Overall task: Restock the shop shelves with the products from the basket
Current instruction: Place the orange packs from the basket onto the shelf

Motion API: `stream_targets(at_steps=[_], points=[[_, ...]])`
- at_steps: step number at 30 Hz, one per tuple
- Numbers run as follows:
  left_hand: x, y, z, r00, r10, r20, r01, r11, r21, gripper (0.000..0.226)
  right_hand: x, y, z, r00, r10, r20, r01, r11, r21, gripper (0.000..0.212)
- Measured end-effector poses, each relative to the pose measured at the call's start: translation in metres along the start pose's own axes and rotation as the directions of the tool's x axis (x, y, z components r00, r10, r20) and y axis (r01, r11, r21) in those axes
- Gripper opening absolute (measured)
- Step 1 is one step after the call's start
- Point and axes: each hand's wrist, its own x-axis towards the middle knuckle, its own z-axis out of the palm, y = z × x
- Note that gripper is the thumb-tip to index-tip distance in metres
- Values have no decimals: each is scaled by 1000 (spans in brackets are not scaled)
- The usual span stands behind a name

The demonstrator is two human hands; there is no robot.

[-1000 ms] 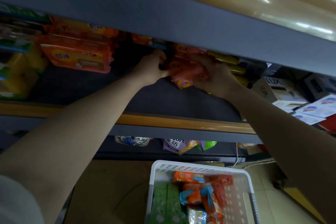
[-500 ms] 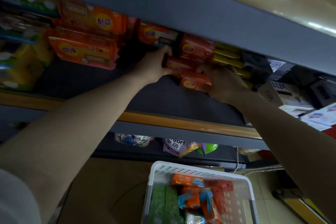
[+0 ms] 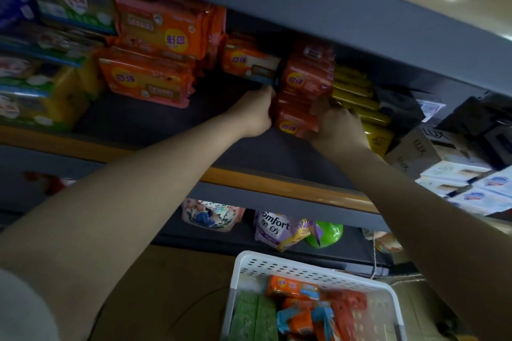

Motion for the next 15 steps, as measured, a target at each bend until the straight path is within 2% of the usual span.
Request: stream_targets(at_steps=[3, 7, 9, 12, 14, 15], points=[[-11, 14, 7, 997, 24, 78, -26, 999, 33, 50, -6, 3, 1, 1000, 10, -11, -10, 1000, -5, 50], [-24, 14, 6, 996, 23, 87, -36, 989, 144, 50, -2, 6, 9, 993, 110, -50, -112, 992, -51, 44], [-33, 14, 2, 998, 58, 14, -60, 959, 276, 41, 1, 4, 11, 989, 135, -65, -139, 989, -51, 42], [-54, 23, -5, 964, 203, -171, -126, 917, 379, 30, -1, -3, 10, 988, 141, -69, -144, 989, -35, 45], [-75, 30, -6, 894, 360, -267, -230, 880, 417, 27, -15, -3, 3, 988, 131, -86, -130, 991, 19, 48], [-87, 34, -5, 844, 451, -291, -295, 842, 451, 26, -27, 0, -4, 984, 112, -139, -105, 993, 53, 45]])
